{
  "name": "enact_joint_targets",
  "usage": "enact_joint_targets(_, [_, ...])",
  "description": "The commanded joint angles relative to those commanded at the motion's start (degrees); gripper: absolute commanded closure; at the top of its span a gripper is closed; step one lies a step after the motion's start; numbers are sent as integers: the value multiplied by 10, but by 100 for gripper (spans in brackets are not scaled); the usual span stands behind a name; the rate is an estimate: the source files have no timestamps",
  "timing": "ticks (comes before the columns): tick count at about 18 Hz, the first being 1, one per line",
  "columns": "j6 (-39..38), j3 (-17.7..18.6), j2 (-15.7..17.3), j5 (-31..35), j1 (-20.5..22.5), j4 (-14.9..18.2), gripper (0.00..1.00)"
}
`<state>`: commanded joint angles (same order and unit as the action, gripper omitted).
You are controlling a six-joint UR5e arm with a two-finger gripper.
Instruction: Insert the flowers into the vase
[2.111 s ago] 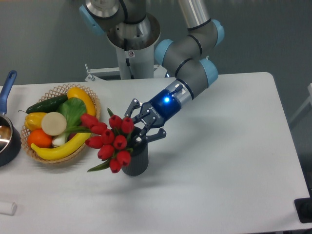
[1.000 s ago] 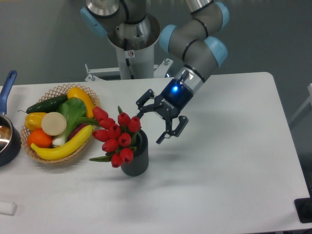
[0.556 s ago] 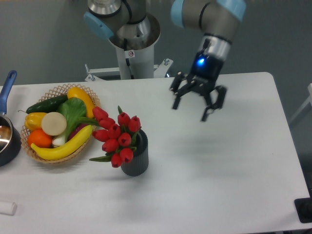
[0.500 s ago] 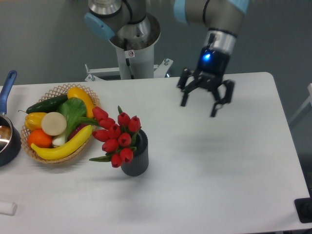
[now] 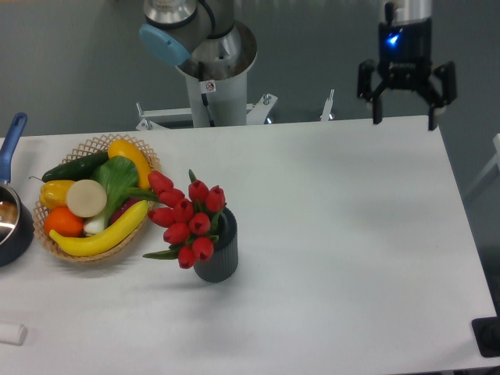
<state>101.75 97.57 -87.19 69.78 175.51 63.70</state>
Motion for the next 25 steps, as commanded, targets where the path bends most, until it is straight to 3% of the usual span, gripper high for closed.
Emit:
enact_joint_targets(3, [38, -22, 1, 14, 11, 50, 0])
enact_joint_targets(6, [74, -23, 5, 20, 20, 67, 0])
enact_joint_targets(25, [86, -6, 18, 26, 16, 71, 0])
